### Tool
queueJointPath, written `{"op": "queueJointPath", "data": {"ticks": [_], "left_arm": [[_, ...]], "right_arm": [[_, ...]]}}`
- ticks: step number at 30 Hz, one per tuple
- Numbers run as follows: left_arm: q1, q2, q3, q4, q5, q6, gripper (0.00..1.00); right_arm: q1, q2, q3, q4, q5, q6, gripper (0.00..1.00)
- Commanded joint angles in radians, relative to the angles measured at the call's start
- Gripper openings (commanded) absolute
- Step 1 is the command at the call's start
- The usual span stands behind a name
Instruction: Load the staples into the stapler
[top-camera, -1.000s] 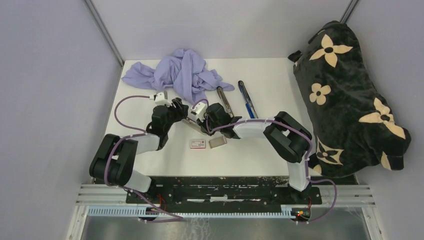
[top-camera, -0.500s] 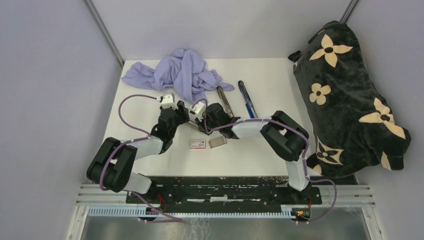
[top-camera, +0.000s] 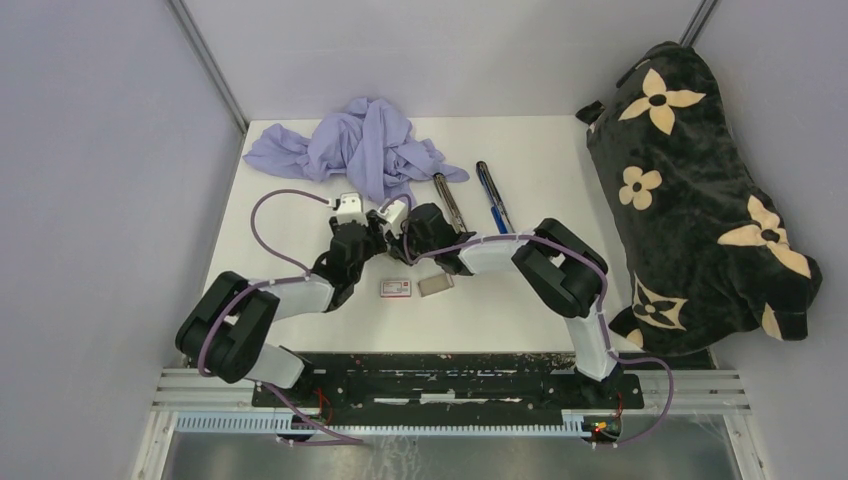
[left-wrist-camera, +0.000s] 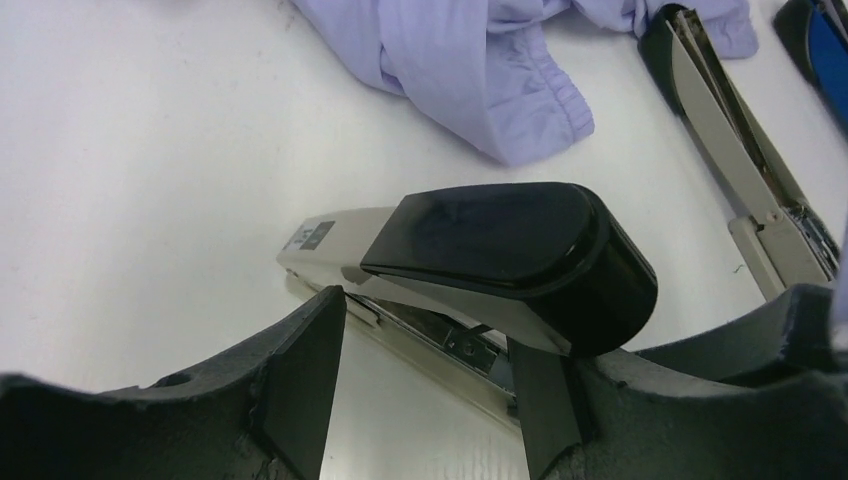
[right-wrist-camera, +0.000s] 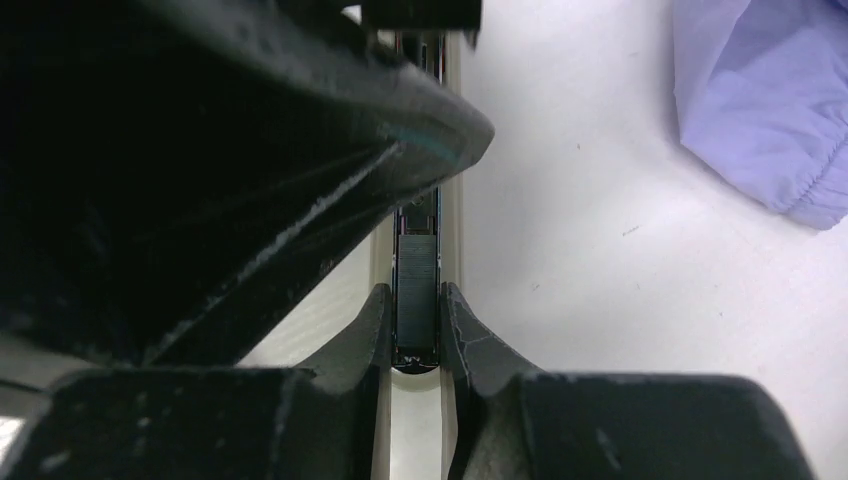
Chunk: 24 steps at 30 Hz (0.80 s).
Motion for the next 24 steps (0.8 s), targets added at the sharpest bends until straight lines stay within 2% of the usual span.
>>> {"op": "queueJointPath", "data": {"ticks": [1,10,17,24], "left_arm": [[-0.037,0.017,0.022,0.044,-0.027,0.031,0.67],[-0.065,0.043,0.02,0.031,-0.066,0.015,0.72],[-0.066,-0.028,0.001,-0.007,-0.066,-0.081,0.79],[-0.064,-0.134,-0.012,-0.081,-0.055,-0.196,0.86]], "right_arm": [[0.01,0.039,0.037,0.07,-0.055,0.009,0.01],[0.01,0.056,0.037,0.106,-0.055,0.024,0.06],[0.009,0.051,0.019,0.114,-0.04,0.028,0.15],[0.01,-0.002,-0.026,0.096,-0.009,0.018,0.33]]}}
